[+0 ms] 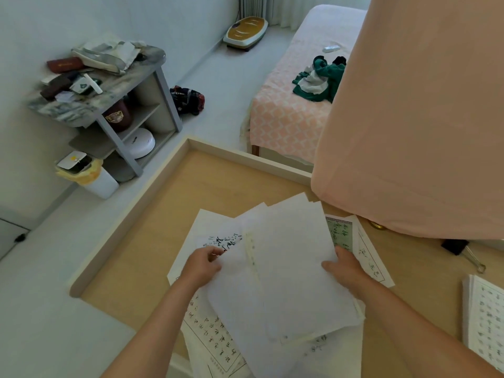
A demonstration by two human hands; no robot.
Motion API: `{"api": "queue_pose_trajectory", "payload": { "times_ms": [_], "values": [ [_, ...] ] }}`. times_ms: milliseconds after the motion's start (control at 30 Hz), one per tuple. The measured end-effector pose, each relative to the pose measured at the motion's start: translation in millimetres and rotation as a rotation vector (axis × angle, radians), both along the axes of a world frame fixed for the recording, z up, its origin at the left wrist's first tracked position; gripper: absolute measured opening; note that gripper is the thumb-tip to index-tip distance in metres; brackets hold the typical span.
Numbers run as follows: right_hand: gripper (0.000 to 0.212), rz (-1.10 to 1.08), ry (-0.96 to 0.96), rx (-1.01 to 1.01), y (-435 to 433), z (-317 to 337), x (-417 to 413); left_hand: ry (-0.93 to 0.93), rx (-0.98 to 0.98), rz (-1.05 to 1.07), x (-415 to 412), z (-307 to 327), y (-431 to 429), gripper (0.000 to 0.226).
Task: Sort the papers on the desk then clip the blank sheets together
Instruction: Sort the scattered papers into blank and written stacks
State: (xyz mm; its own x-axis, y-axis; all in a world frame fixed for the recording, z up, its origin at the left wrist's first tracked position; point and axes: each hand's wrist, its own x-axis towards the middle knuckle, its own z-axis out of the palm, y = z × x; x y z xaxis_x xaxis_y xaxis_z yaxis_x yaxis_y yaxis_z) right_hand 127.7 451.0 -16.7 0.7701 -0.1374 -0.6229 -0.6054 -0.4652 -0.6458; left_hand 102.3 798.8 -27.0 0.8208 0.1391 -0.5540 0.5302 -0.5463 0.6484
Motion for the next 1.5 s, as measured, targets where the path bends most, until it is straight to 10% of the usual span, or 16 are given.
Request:
{"api": "queue_pose_trajectory", "payload": {
  "times_ms": [400, 600, 767, 1100, 1233, 1400, 1500],
  "values": [
    [0.036, 0.177, 0.002, 0.079, 22.3, 3.9, -22.3, -0.093, -0.498, 0.039, 14.0, 29.1, -20.9, 0.041],
    [0.052, 0.015, 0.057, -0.124, -2.5, -5.0, -28.2, -0.131, 0.496, -0.348, 24.0, -15.6, 14.6, 0.085],
    [0.041, -0.187, -0.013, -0.178, -8.6, -4.7, -34.2, -0.015, 0.656, -0.488, 29.4, -19.0, 33.2, 0.124],
    [0.027, -0.072, 0.036, -0.006, 4.4, -1.3, -21.8, -0.219, 0.462, -0.267, 24.8, -18.7, 40.7, 0.019],
    [0.028, 0.114, 0.006, 0.102, 12.8, 17.6, -11.9, -0.243, 0.138, -0.051, 14.6, -17.3, 45.4, 0.039],
    [0.018, 0.402, -0.110, -0.029, 43.3, 22.1, 6.9, -0.045, 0.587, -0.138, -11.8, -15.0, 61.9, 0.065],
    [0.019, 0.538, -0.228, -0.137, 82.3, 15.1, 15.5, -0.095, 0.510, -0.028, -34.7, -23.1, 61.0, 0.046]
  ]
}}
